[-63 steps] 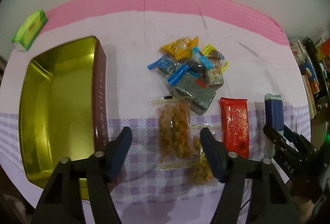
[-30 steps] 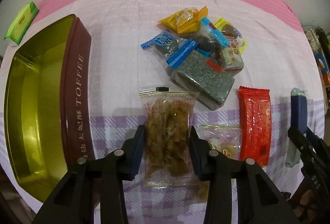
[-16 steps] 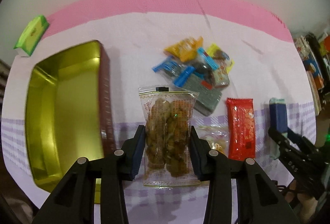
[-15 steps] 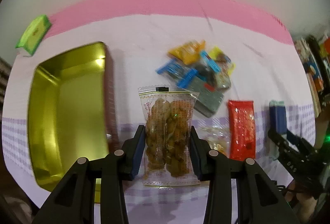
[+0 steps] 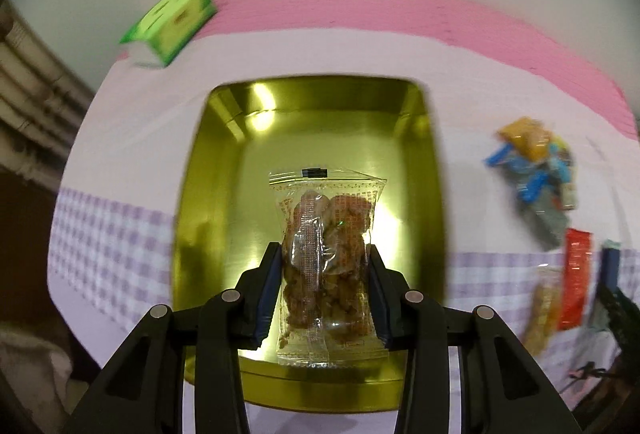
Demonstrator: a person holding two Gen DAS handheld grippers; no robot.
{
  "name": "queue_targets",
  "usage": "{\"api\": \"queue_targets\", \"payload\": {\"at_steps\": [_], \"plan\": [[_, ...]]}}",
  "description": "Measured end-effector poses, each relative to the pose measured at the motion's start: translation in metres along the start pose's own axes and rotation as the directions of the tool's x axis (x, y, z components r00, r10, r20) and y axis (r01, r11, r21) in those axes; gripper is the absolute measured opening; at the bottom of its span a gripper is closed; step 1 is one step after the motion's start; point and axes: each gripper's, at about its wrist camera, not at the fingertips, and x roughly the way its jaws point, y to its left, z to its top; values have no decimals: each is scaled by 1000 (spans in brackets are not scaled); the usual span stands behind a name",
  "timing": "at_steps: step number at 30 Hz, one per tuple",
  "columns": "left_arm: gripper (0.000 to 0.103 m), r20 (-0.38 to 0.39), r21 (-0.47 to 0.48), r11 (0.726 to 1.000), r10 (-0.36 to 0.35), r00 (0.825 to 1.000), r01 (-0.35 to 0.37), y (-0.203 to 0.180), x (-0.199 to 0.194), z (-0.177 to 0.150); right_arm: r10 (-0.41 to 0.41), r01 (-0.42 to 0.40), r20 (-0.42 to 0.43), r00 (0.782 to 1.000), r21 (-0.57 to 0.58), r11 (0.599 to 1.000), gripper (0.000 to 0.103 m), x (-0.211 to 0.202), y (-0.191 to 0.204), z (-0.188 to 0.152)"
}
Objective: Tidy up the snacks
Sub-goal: 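Carry the dough-twist bag into the gold tin and open the left tool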
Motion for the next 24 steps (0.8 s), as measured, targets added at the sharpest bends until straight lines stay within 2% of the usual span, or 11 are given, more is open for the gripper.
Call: {"api": "queue_targets", "payload": {"at_steps": [7, 13, 24], "plan": [[41, -47, 1, 999, 50, 998, -50, 31, 28, -10, -19, 19, 1, 1000, -16, 1000, 47, 3, 4, 1], [41, -60, 37, 997, 69, 996, -67, 36, 46, -14, -41, 41, -4, 999, -24, 999, 47, 5, 8, 2], [41, -57, 91, 992, 95, 994, -89, 31, 50, -21, -70, 69, -28, 997, -30, 997, 47, 9, 15, 5]]}}
